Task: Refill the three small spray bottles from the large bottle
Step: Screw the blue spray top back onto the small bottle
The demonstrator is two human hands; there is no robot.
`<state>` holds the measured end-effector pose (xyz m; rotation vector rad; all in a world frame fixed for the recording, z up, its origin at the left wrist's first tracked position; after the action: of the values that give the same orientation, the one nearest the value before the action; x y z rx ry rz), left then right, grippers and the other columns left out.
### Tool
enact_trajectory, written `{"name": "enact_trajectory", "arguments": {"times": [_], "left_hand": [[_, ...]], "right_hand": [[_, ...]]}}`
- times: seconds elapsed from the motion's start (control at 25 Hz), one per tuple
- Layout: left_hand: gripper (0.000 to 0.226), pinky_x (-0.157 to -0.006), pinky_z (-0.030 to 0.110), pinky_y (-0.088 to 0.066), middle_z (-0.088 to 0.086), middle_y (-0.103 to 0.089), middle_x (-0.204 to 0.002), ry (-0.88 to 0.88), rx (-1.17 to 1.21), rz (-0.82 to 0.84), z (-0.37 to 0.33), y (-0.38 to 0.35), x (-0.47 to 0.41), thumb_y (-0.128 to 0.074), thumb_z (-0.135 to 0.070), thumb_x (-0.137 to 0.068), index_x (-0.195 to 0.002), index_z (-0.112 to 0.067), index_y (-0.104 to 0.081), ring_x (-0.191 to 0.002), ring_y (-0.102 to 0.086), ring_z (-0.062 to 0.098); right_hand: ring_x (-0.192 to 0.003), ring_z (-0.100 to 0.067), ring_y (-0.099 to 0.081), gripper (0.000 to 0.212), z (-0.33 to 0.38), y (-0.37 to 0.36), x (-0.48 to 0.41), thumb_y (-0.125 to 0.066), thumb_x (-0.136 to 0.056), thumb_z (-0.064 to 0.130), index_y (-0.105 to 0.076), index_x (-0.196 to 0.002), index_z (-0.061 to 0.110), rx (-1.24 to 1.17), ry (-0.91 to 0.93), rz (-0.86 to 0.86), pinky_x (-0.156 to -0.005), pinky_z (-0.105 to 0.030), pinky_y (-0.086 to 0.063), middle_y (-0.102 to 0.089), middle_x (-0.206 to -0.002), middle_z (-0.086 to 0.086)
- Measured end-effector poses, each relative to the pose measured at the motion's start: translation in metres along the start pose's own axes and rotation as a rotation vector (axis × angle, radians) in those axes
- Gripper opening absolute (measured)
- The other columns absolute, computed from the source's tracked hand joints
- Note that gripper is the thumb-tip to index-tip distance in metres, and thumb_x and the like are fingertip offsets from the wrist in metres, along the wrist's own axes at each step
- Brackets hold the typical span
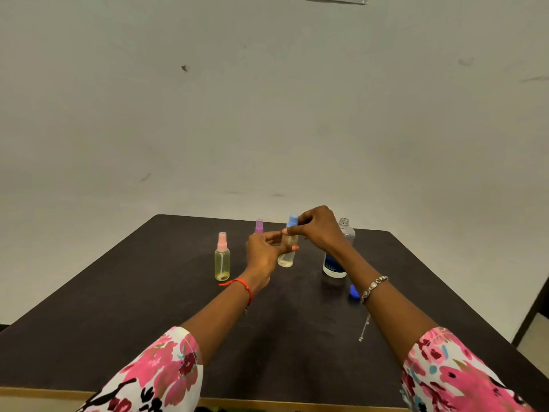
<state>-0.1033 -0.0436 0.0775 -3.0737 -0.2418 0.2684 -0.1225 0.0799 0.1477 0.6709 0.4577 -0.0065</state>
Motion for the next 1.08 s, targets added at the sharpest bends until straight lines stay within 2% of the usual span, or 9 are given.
{"name": "enact_trajectory", "arguments": {"times": [0.12, 0.24, 0.28, 0.4, 0.48, 0.6, 0.72, 0.88, 1.08], "left_hand": [[0.049, -0.082, 0.024, -0.047, 0.015, -0.066, -0.114, 0.011, 0.015, 0.046, 0.006, -0.007, -0.003, -0.075, -0.001, -0.069, -0.117, -0.001, -0.060, -0.100, -0.062, 0.018], [0.060, -0.092, 0.028, -0.048, 0.017, -0.060, -0.125, 0.041, 0.017, 0.131, 0.020, -0.019, -0.011, -0.074, 0.003, -0.069, -0.125, -0.001, -0.052, -0.116, -0.057, 0.025], [0.066, -0.098, 0.033, -0.047, 0.017, -0.056, -0.129, 0.058, 0.013, 0.139, 0.027, -0.021, -0.013, -0.075, 0.004, -0.067, -0.128, -0.001, -0.049, -0.122, -0.053, 0.027], [0.073, -0.105, 0.043, -0.042, 0.016, -0.049, -0.136, 0.122, -0.037, 0.142, 0.050, -0.018, -0.021, -0.075, 0.004, -0.067, -0.132, -0.001, -0.043, -0.130, -0.044, 0.029], [0.070, -0.104, 0.041, -0.043, 0.016, -0.050, -0.135, 0.161, -0.051, 0.147, 0.064, -0.013, -0.028, -0.074, 0.004, -0.067, -0.131, -0.002, -0.045, -0.129, -0.045, 0.029], [0.068, -0.103, 0.039, -0.044, 0.016, -0.053, -0.131, 0.195, -0.089, 0.158, 0.080, -0.008, -0.034, -0.075, 0.003, -0.067, -0.129, -0.002, -0.047, -0.127, -0.046, 0.028], [0.074, -0.106, 0.035, -0.039, 0.014, -0.051, -0.135, 0.170, -0.264, 0.221, 0.093, -0.011, -0.035, -0.078, -0.003, -0.066, -0.131, -0.004, -0.045, -0.129, -0.045, 0.024], [0.078, -0.107, 0.032, -0.034, 0.011, -0.045, -0.142, 0.066, -0.660, 0.362, 0.100, -0.020, -0.030, -0.079, -0.020, -0.068, -0.136, -0.008, -0.042, -0.133, -0.040, 0.023], [0.067, -0.108, 0.033, -0.033, 0.011, -0.041, -0.145, 0.041, -0.877, 0.519, 0.109, -0.028, -0.025, -0.071, -0.027, -0.077, -0.135, -0.007, -0.042, -0.133, -0.039, 0.024]], "right_hand": [[-0.056, -0.021, -0.051, 0.028, -0.009, 0.002, 0.000, -0.078, -0.069, 0.024, -0.071, -0.073, -0.003, -0.003, -0.020, -0.050, -0.057, -0.030, -0.040, -0.064, -0.064, -0.021], [-0.047, -0.013, -0.045, 0.026, -0.023, 0.002, -0.003, -0.077, -0.071, 0.021, -0.070, -0.071, -0.004, 0.005, -0.043, -0.079, -0.044, -0.010, -0.034, -0.055, -0.052, -0.007], [-0.045, -0.011, -0.042, 0.027, -0.029, 0.002, -0.004, -0.077, -0.071, 0.020, -0.070, -0.071, -0.006, 0.010, -0.051, -0.093, -0.041, -0.009, -0.032, -0.053, -0.051, -0.005], [-0.046, -0.008, -0.042, 0.028, -0.054, -0.004, -0.007, -0.077, -0.070, 0.019, -0.069, -0.075, -0.007, 0.016, -0.111, -0.126, -0.045, -0.010, -0.032, -0.057, -0.057, -0.008], [-0.049, -0.012, -0.044, 0.031, -0.069, -0.011, -0.008, -0.078, -0.070, 0.020, -0.068, -0.075, -0.008, 0.028, -0.152, -0.134, -0.049, -0.017, -0.033, -0.060, -0.064, -0.018], [-0.050, -0.011, -0.045, 0.032, -0.084, -0.020, -0.010, -0.077, -0.071, 0.021, -0.067, -0.075, -0.009, 0.043, -0.179, -0.131, -0.050, -0.016, -0.034, -0.057, -0.062, -0.014], [-0.051, -0.013, -0.046, 0.033, -0.094, -0.027, -0.012, -0.077, -0.070, 0.020, -0.066, -0.073, -0.011, 0.050, -0.175, -0.118, -0.050, -0.017, -0.034, -0.058, -0.063, -0.019], [-0.050, -0.005, -0.045, 0.028, -0.101, -0.034, -0.012, -0.077, -0.071, 0.019, -0.067, -0.077, -0.007, 0.067, -0.186, -0.084, -0.045, -0.009, -0.036, -0.056, -0.063, -0.007], [-0.053, -0.005, -0.044, 0.027, -0.104, -0.037, -0.012, -0.076, -0.073, 0.021, -0.063, -0.075, -0.003, 0.065, -0.195, -0.071, -0.051, -0.014, -0.033, -0.055, -0.064, -0.008]]}}
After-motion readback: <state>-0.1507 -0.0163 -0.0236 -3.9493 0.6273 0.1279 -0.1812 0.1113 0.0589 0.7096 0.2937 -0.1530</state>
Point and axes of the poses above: each hand's wrist, its own x-axis away from the middle knuckle, its own y-axis out of the back of the hand, z = x × y, the point moved 9 cm from there along -x, towards the middle knuckle
